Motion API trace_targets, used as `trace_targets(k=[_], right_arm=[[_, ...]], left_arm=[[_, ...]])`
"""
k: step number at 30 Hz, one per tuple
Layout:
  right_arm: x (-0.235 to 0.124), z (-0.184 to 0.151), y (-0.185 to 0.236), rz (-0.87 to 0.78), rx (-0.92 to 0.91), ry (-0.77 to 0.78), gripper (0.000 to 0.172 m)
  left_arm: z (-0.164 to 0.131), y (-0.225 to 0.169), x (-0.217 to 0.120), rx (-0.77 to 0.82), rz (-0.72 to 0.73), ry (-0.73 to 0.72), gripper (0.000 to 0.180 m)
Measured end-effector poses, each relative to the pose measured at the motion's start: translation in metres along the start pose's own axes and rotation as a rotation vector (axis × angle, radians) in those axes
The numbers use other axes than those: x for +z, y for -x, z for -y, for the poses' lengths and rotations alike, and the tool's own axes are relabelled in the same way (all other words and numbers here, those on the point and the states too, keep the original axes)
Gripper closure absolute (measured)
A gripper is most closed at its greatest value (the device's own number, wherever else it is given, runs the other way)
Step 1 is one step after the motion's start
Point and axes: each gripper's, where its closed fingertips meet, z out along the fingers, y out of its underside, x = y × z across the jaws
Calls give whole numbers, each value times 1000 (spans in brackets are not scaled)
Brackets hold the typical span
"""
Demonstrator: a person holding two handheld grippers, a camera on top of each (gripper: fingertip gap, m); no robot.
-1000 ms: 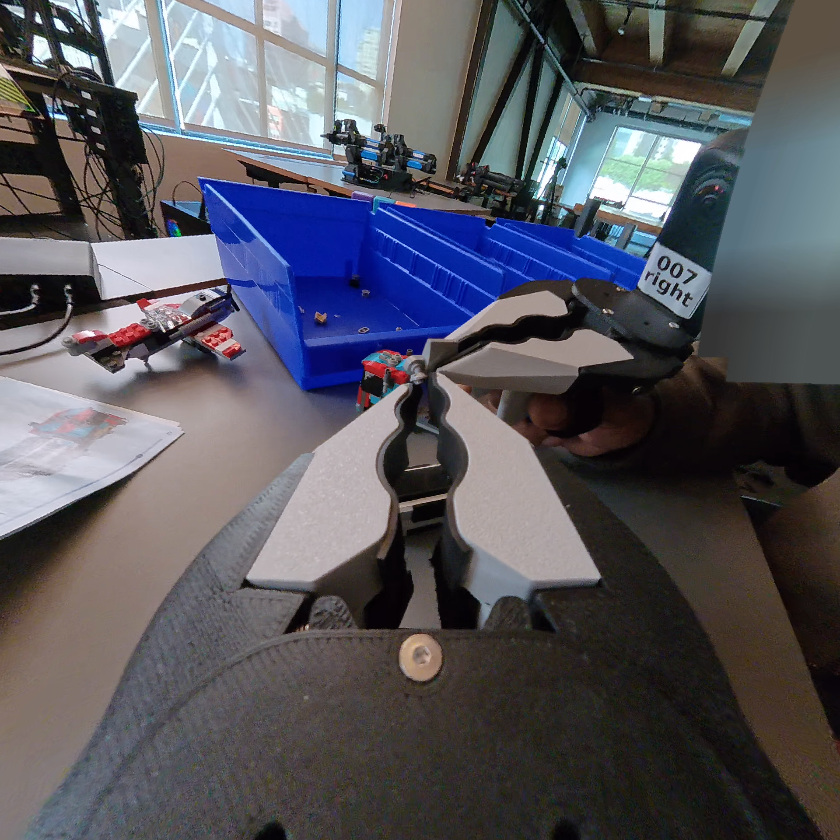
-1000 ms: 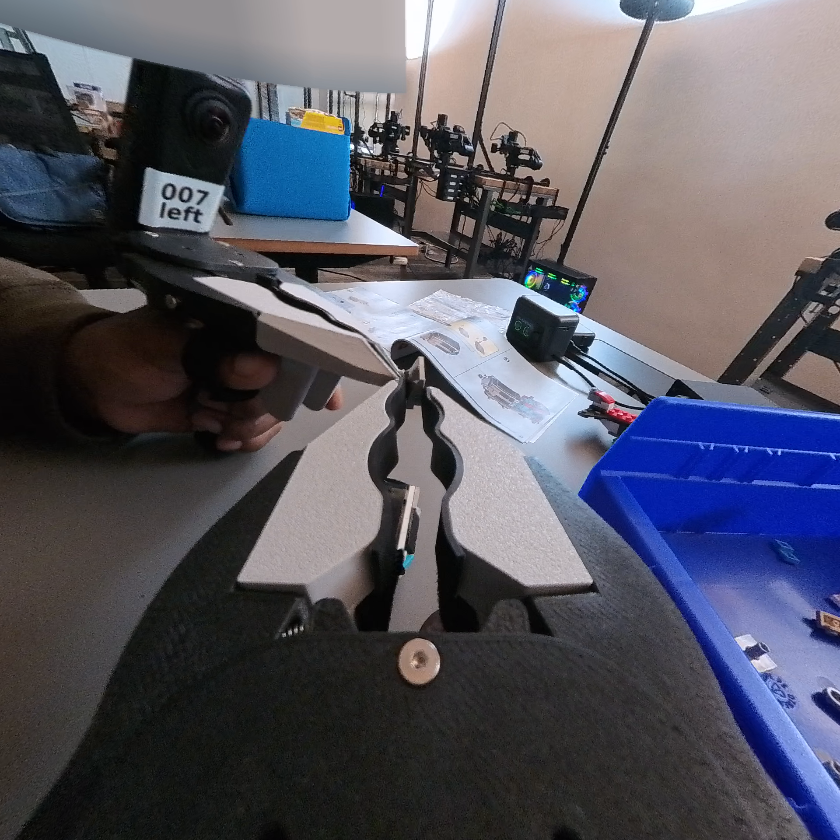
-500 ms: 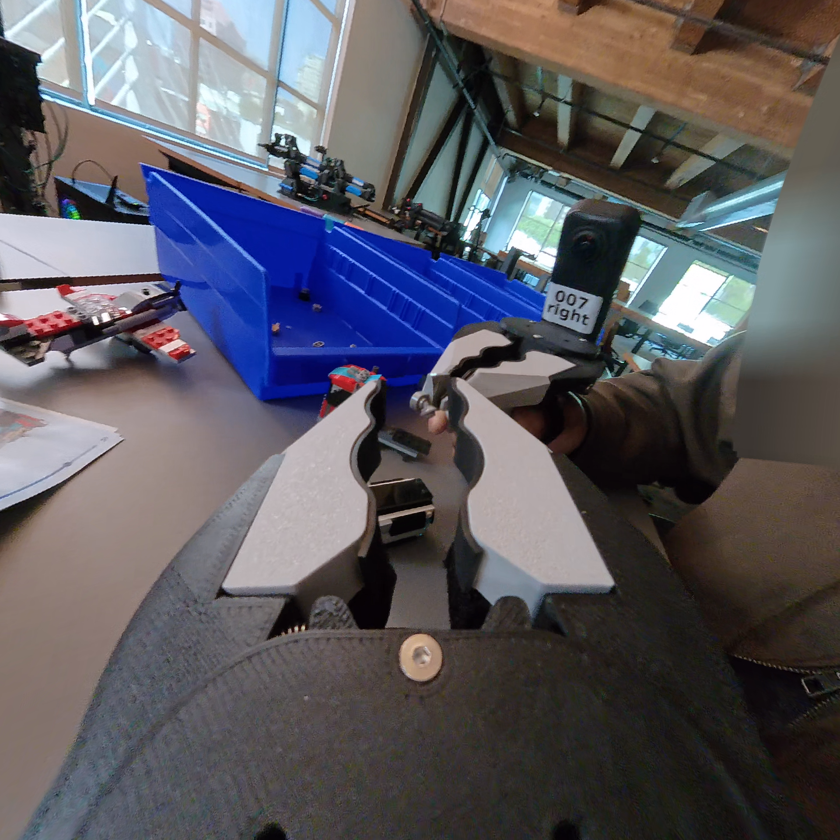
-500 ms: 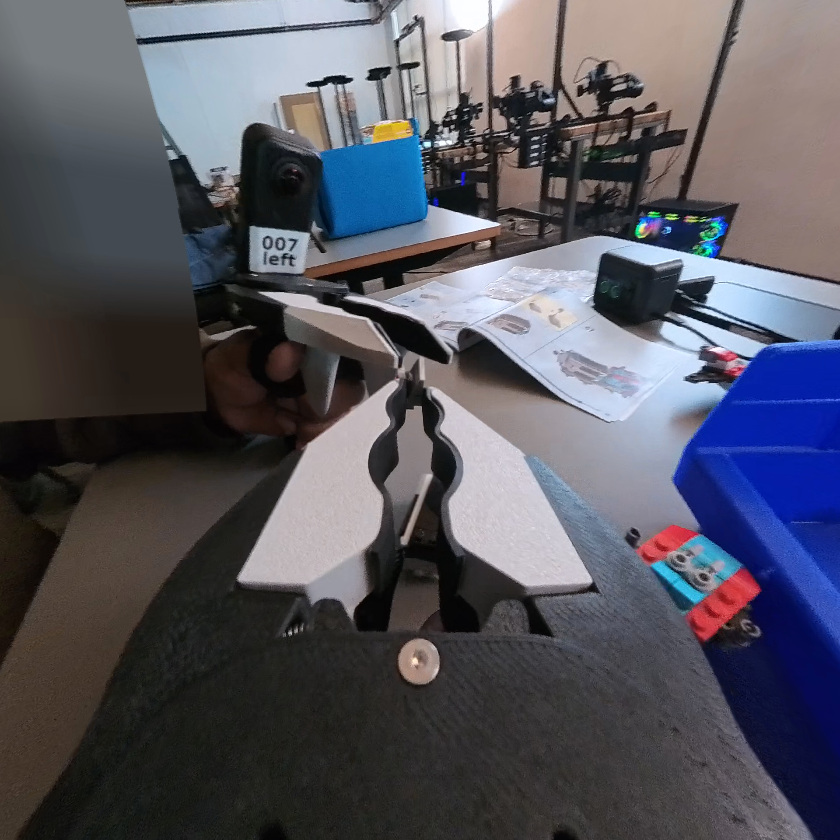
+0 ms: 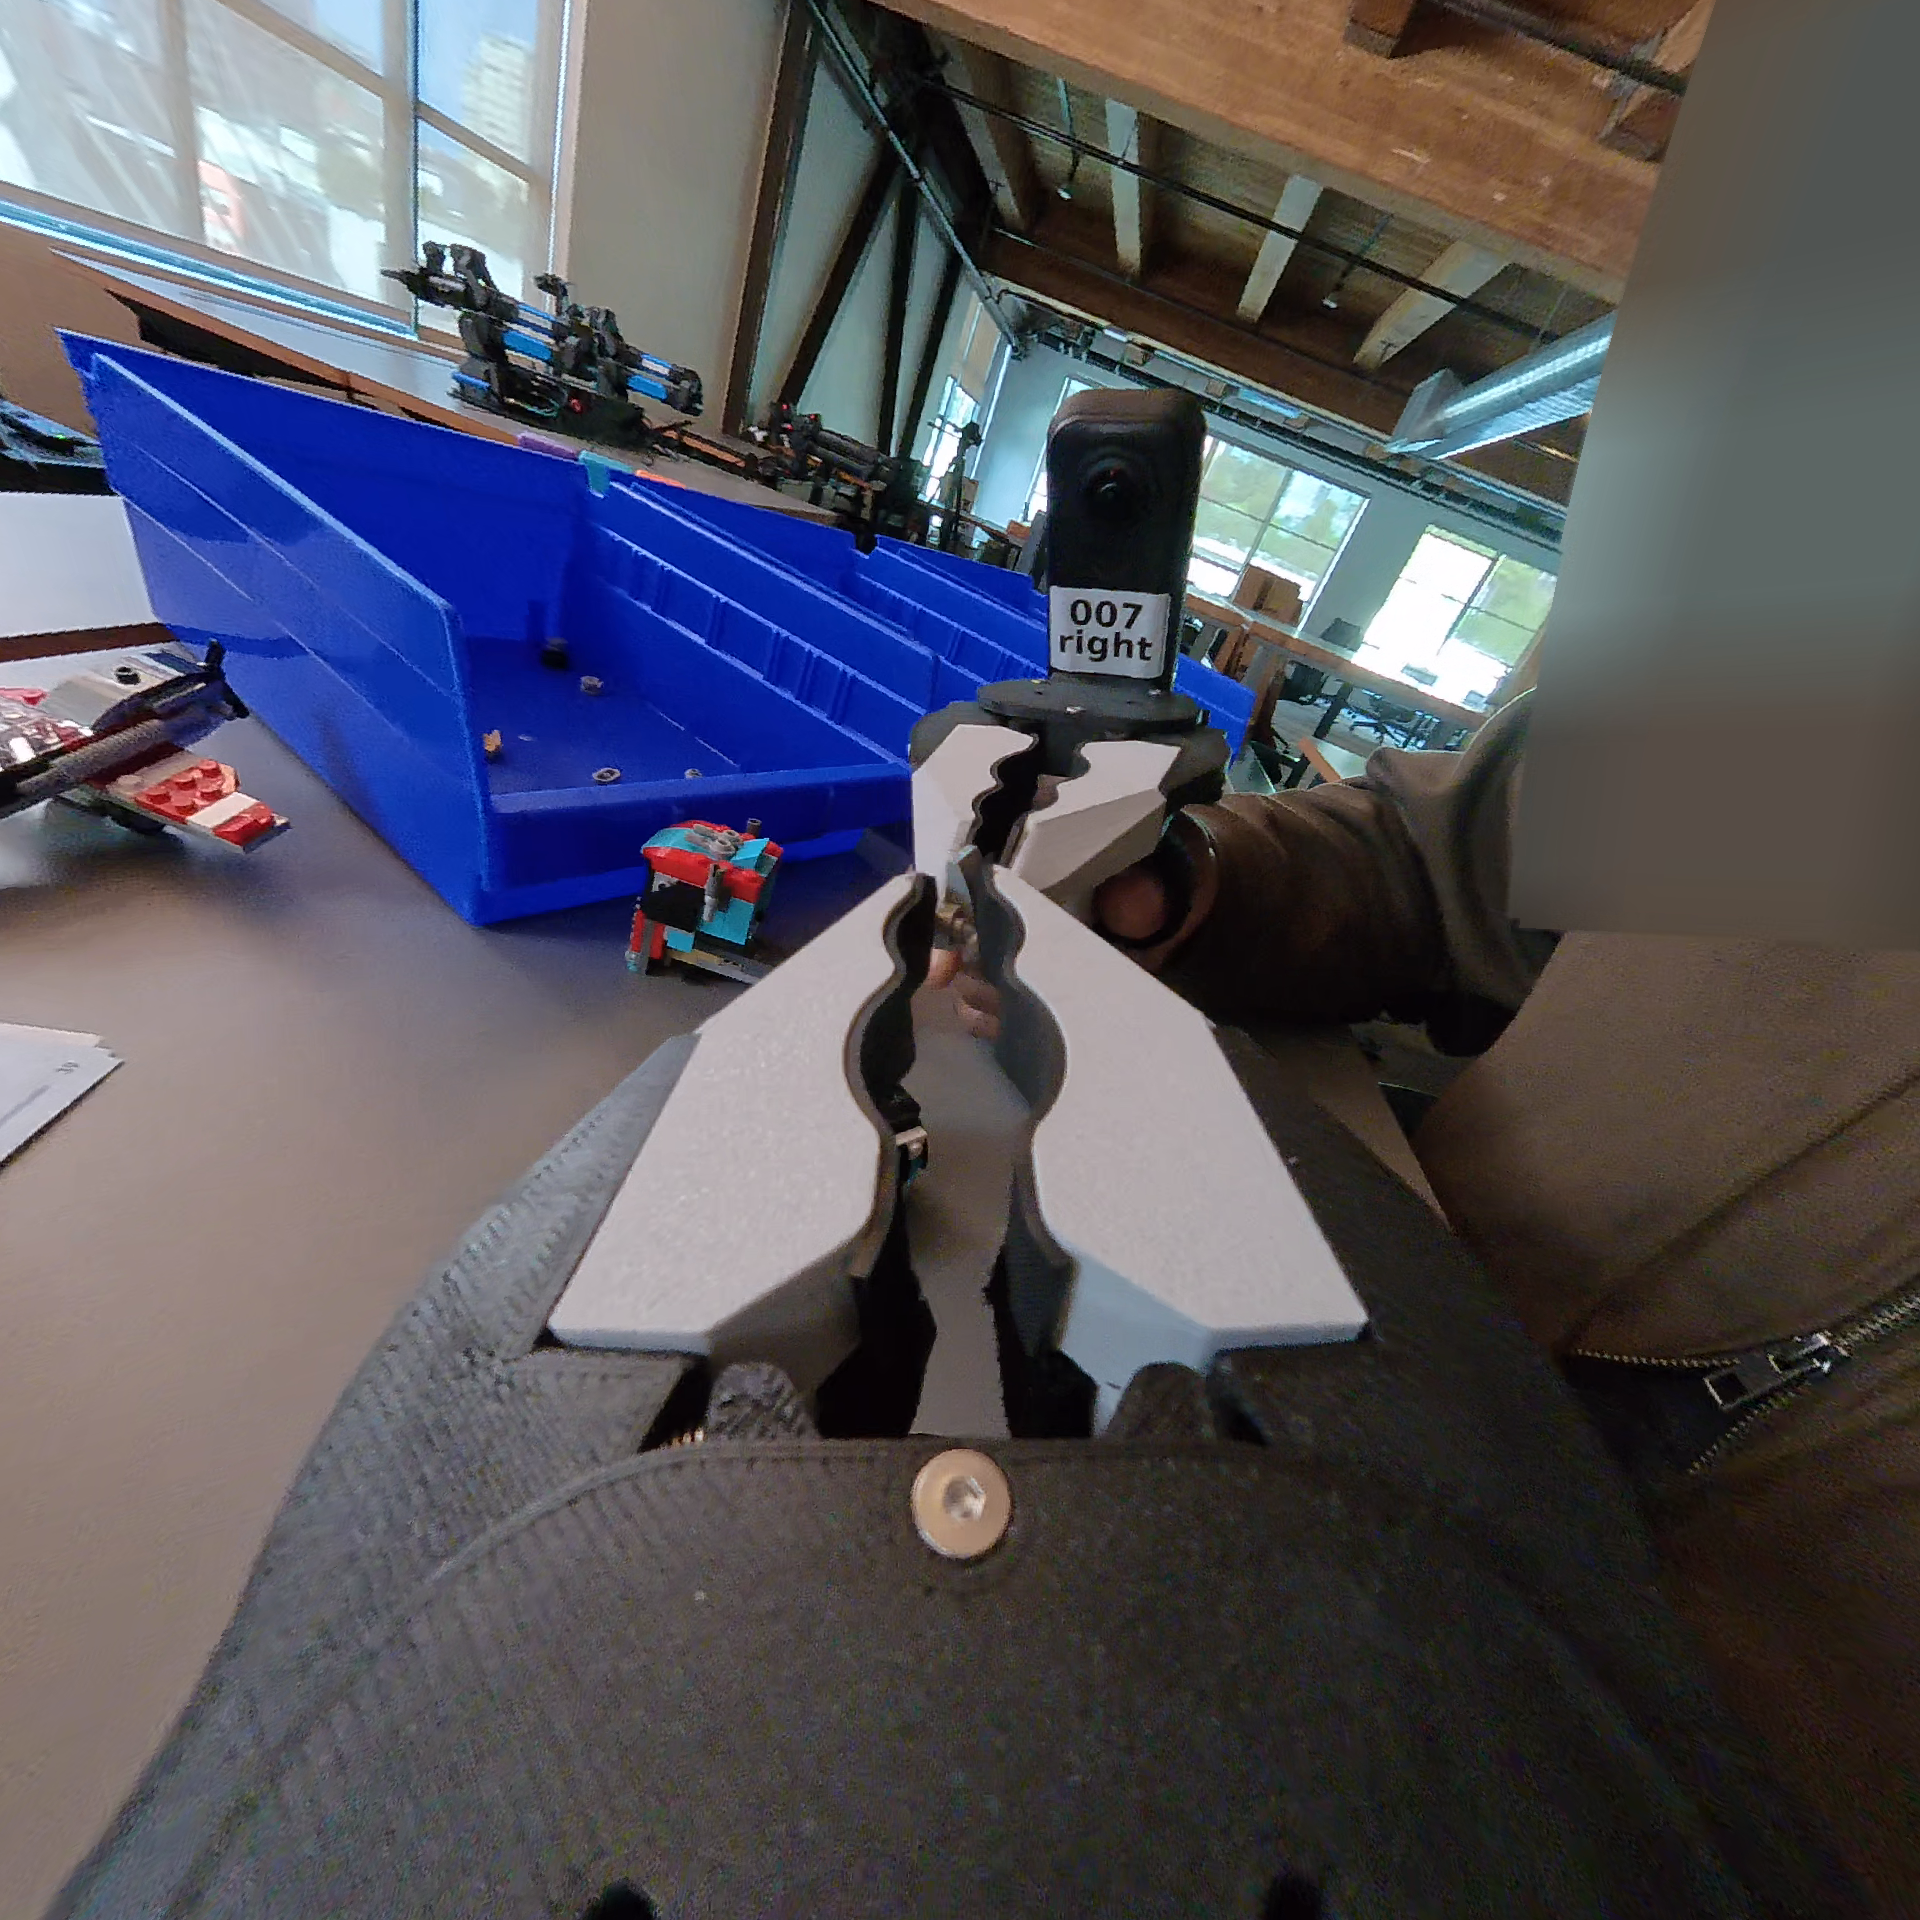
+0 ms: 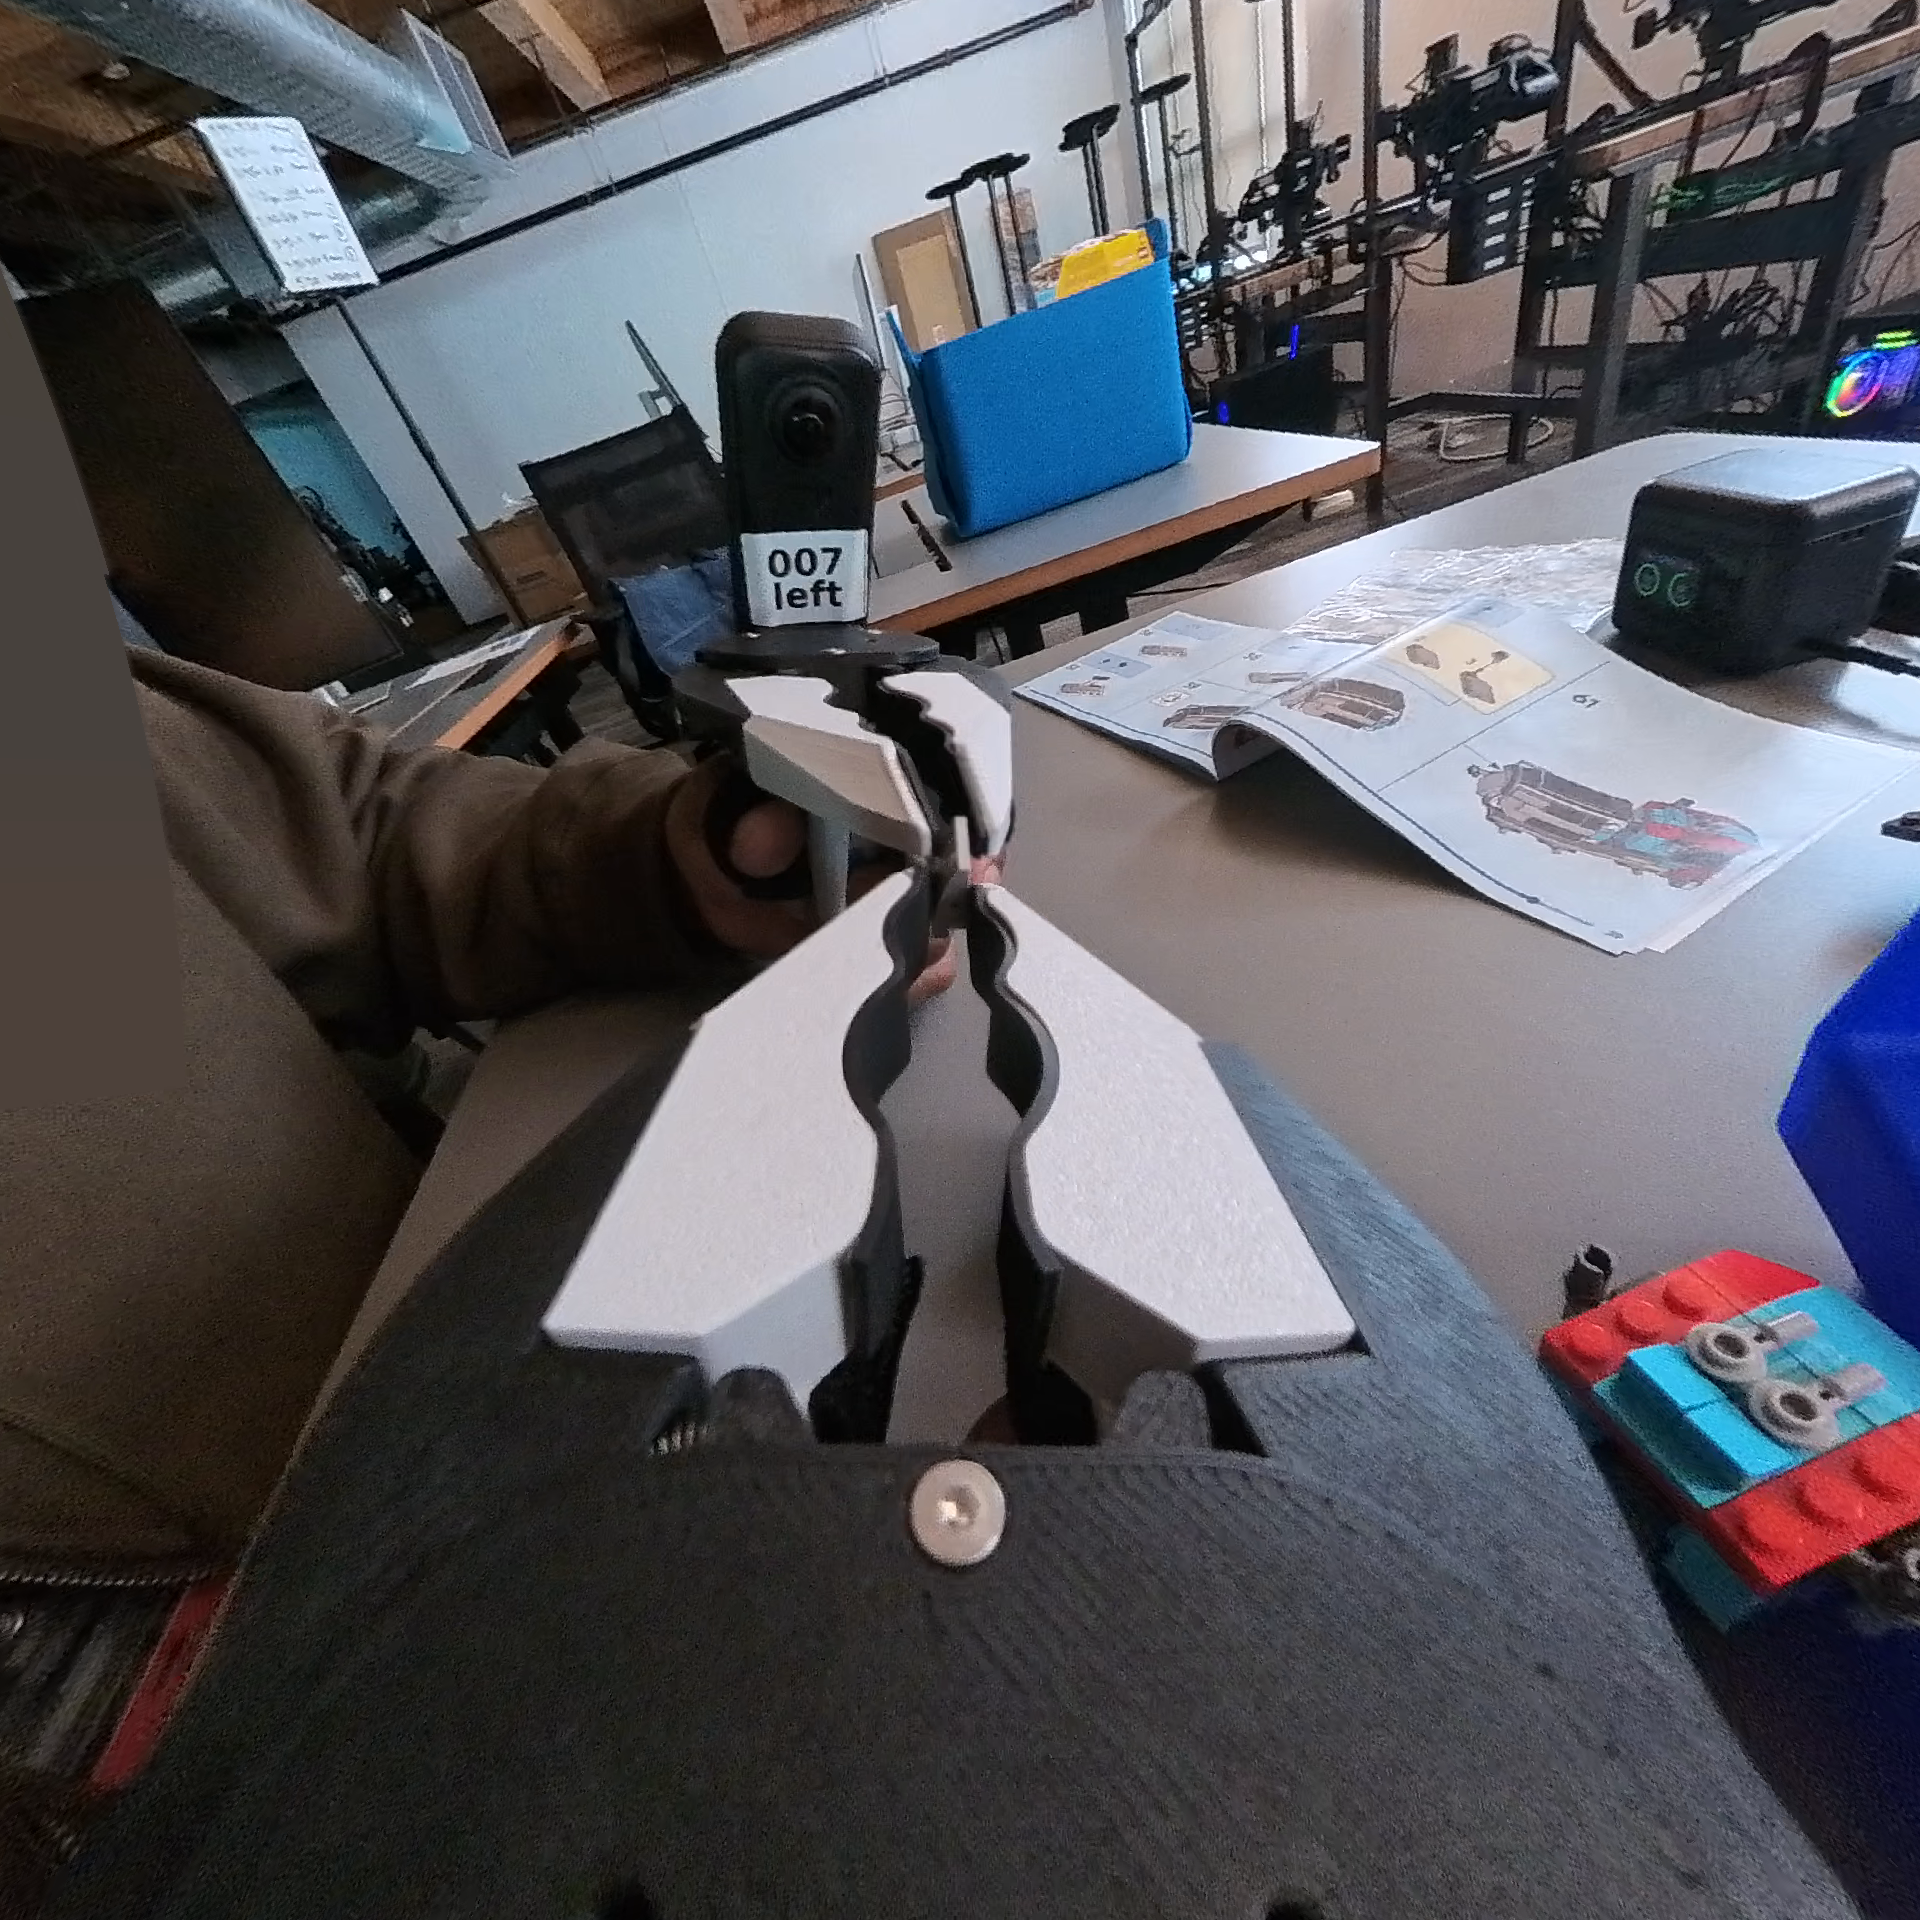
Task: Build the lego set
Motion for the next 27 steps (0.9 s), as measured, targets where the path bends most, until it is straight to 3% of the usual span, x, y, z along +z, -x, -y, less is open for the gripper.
trace_targets(k=[5, 13, 16, 21, 27], right_arm=[[0, -1, -1, -10, 4, 6, 161], [-3, -3, -13, -81, 4, 53, 143], [-6, -12, -27, -175, -4, 140, 141], [-6, -49, -35, -329, -124, 410, 133], [-4, -68, -30, -398, -116, 507, 120]], left_arm=[[0, 0, -2, 36, 2, 10, 175], [4, 2, -6, 6, -10, -11, 175], [7, 14, -15, 22, 33, -7, 175], [5, 32, -30, -3, 78, 32, 175], [9, 36, -40, 28, 118, 42, 175]])
